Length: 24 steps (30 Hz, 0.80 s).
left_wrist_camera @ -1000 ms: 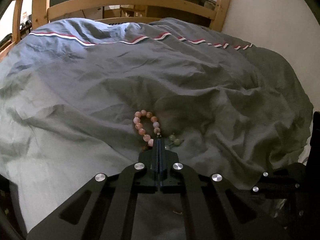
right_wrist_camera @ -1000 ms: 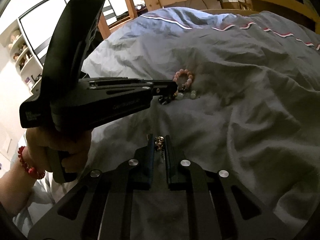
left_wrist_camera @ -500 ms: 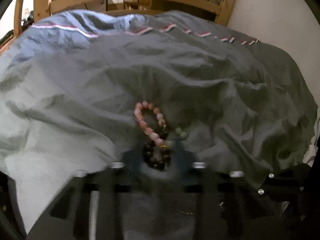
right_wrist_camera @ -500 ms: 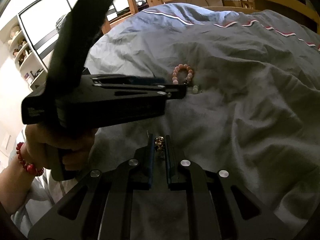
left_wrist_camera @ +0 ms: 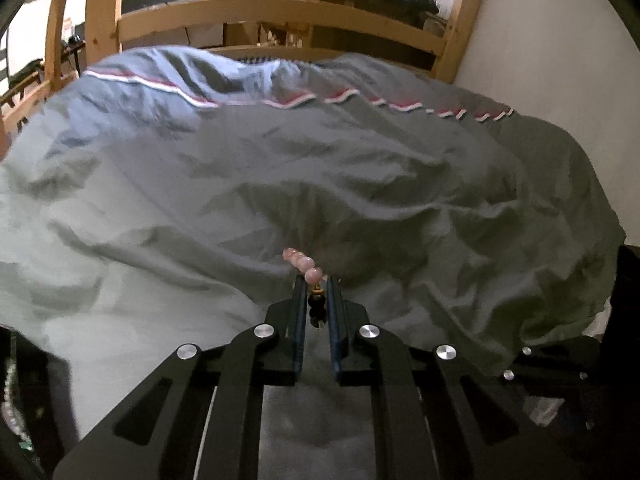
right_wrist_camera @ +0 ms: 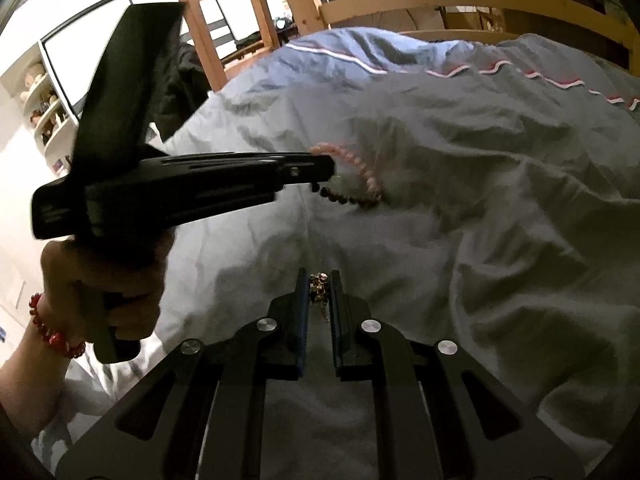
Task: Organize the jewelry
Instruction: 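Close the left tool on the beaded bracelet while the right tool grasps the gold chain, then carry the beaded bracelet and gold chain over the black box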
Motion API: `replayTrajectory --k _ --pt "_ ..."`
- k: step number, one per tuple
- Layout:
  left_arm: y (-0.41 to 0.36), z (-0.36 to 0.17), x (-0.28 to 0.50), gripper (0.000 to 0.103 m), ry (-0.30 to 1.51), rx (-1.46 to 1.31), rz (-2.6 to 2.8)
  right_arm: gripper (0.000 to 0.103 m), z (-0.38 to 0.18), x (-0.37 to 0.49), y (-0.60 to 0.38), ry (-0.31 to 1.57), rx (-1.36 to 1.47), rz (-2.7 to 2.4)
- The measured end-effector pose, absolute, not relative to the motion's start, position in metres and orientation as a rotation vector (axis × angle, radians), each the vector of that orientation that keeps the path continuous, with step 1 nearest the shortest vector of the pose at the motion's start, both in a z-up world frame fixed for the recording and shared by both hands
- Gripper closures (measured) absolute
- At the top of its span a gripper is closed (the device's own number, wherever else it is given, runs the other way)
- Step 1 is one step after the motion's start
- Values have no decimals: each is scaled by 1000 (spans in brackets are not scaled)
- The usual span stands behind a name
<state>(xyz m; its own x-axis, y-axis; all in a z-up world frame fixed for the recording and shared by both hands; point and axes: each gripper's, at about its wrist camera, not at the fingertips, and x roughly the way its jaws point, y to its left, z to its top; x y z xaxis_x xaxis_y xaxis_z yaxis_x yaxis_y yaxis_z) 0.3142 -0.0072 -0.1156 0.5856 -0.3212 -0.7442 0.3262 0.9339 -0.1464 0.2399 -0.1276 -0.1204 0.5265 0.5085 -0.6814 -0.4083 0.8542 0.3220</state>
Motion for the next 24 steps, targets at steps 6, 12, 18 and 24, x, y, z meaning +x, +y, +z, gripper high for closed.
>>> replayTrajectory --k 6,12,18,24 --pt "3 -94 300 93 849 -18 -359 93 -99 233 -134 821 142 532" --pt "19 -85 278 93 858 -36 -322 93 -79 223 -130 803 124 529" --pt "38 -73 243 93 860 -16 -275 93 -55 211 -109 778 74 552" --pt "66 -49 207 93 823 9 -228 93 -33 201 -87 754 60 585"
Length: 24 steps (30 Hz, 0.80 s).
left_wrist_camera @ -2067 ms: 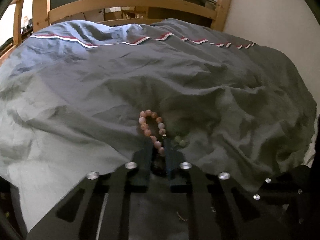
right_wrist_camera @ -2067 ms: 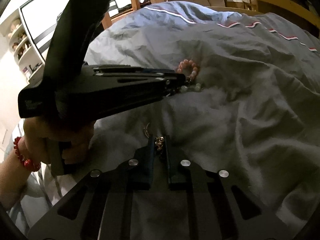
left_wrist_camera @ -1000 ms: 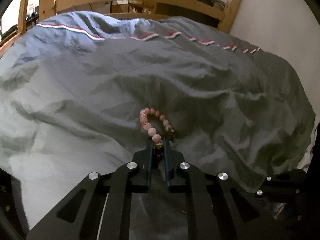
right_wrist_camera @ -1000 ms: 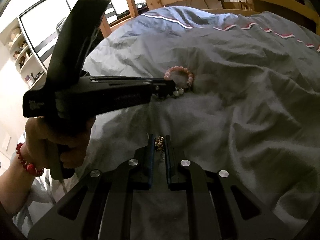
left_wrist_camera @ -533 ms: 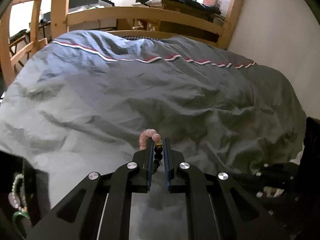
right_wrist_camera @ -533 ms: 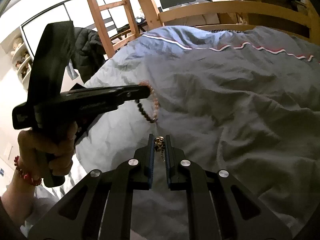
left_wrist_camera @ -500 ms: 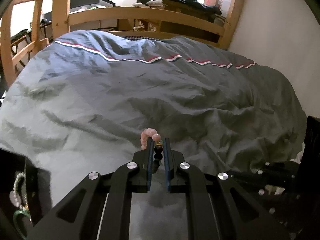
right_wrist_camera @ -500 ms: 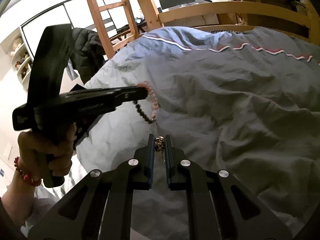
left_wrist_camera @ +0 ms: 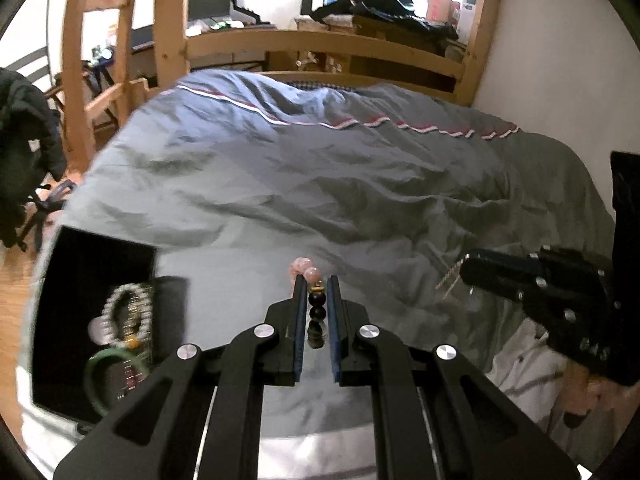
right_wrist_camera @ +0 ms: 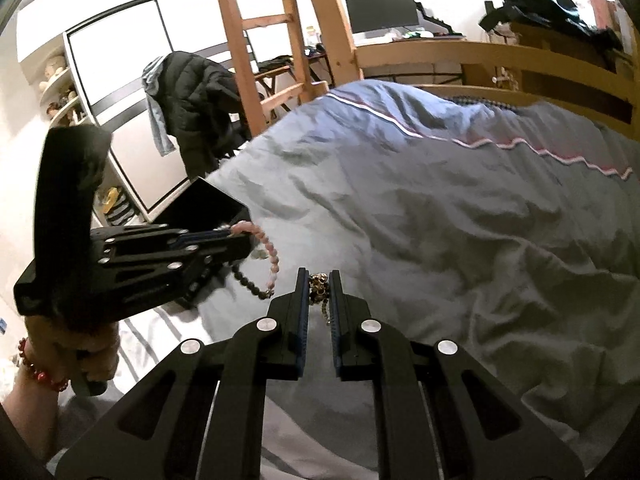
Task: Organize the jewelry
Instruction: 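Carry the beaded bracelet and gold chain over the black box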
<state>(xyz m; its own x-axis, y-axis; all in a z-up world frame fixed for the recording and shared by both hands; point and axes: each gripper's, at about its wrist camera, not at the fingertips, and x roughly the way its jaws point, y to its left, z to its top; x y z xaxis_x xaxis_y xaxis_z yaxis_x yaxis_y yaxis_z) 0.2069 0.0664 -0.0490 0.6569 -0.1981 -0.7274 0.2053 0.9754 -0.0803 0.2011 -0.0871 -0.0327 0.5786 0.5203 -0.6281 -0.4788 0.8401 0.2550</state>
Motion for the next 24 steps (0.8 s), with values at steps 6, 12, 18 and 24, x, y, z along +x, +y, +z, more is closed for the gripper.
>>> replayTrajectory --k 6,12,18,24 --pt "99 -42 190 93 813 -7 -172 93 -21 197 -62 751 34 613" --pt "127 -34 182 93 789 -10 -102 93 -19 198 -29 754 16 654" --pt "161 -32 176 93 781 -25 -34 93 -17 203 14 754 -13 708" --pt "189 -36 172 93 788 -32 25 93 -16 210 51 753 -36 757"
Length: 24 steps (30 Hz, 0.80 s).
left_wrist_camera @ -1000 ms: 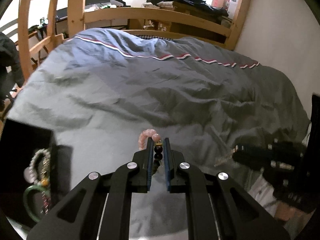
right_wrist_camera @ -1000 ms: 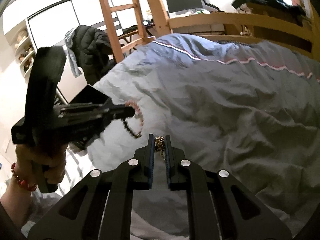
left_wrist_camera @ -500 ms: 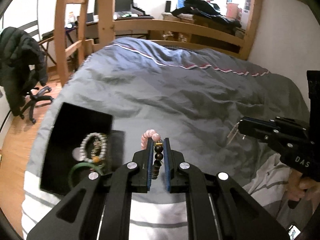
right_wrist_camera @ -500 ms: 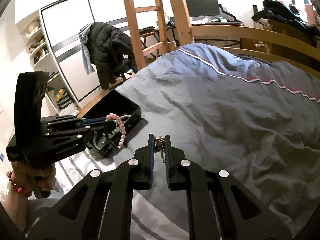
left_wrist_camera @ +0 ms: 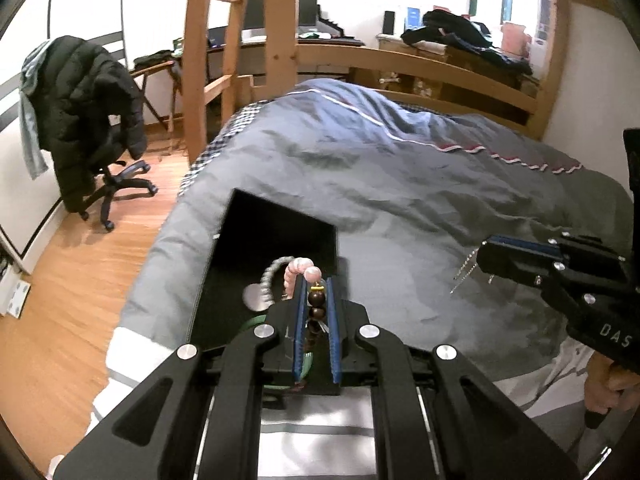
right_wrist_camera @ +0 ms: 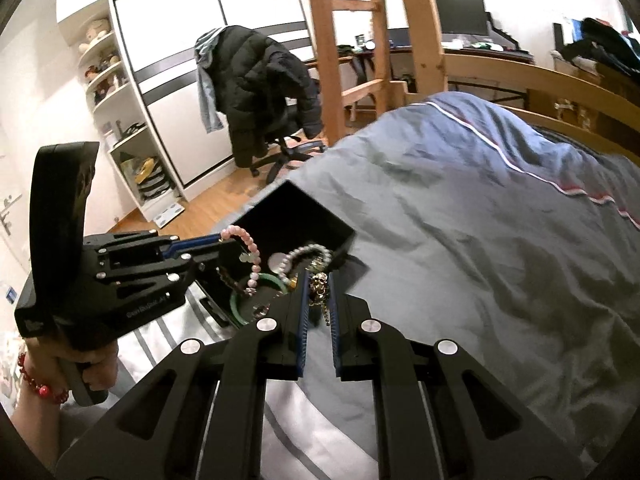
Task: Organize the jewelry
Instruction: 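Carry the beaded bracelet and gold chain over the black box, then open both tools to release the jewelry into the box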
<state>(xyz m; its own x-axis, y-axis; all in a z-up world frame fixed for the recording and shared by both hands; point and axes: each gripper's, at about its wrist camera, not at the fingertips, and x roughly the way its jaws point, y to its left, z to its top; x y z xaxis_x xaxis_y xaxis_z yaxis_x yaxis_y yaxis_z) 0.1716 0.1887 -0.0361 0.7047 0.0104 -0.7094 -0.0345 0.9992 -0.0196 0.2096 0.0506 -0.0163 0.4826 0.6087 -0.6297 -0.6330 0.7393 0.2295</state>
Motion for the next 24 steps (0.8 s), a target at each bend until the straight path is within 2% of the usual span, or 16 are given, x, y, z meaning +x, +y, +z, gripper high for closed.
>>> replayTrajectory --k 12,24 --pt "220 -49 171 93 810 -63 75 93 -30 224 116 776 -57 835" --pt "235 -53 169 93 816 -79 135 92 -56 238 140 860 -50 867"
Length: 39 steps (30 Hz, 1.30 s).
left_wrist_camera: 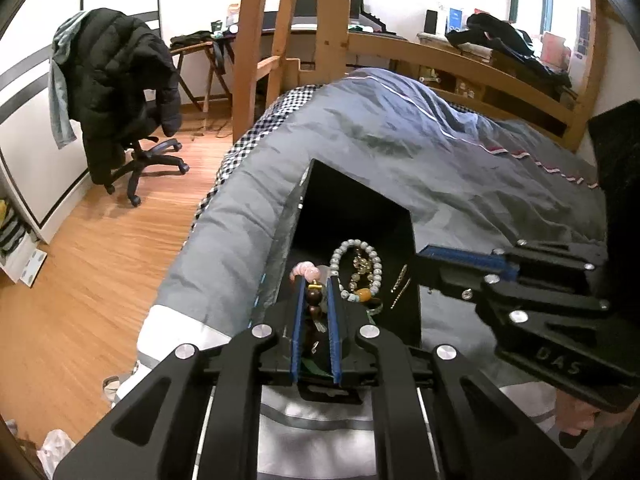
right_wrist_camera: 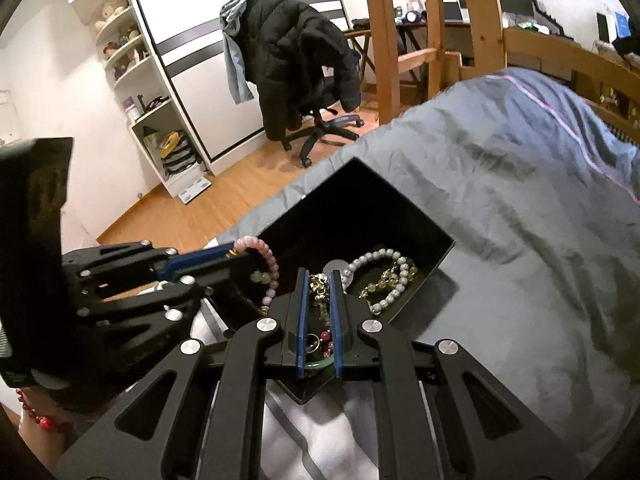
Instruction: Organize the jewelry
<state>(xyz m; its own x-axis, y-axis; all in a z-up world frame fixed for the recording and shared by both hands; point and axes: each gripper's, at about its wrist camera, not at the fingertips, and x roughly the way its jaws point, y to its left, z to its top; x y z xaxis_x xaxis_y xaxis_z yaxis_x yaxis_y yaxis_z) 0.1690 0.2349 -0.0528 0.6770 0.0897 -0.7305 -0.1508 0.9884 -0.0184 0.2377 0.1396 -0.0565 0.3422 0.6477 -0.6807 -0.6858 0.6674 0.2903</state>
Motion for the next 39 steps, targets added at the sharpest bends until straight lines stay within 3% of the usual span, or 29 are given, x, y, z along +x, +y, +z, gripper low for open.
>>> replayTrajectory --k 2,4,6,8,10,11,15,20,39 --pt "238 -53 168 90 819 -80 143 89 -58 240 141 865 -43 864" --pt "241 -51 165 81 813 -80 151 73 -59 243 141 876 -16 871" --pt "243 -46 160 66 800 -76 155 35 -58 243 139 863 2 861" --pt "247 -40 155 58 786 -83 169 27 -55 243 136 856 21 855" --pt "252 -33 150 40 771 -95 188 18 -48 243 131 833 23 817" --pt "254 -28 146 37 759 -93 200 13 -42 242 127 814 28 792" --pt "255 -9 132 22 738 -67 234 6 -18 237 114 785 9 697" --pt "249 15 104 13 720 0 275 4 6 208 97 790 14 636" --pt "230 0 24 12 781 62 304 4 2 101 72 841 0 585"
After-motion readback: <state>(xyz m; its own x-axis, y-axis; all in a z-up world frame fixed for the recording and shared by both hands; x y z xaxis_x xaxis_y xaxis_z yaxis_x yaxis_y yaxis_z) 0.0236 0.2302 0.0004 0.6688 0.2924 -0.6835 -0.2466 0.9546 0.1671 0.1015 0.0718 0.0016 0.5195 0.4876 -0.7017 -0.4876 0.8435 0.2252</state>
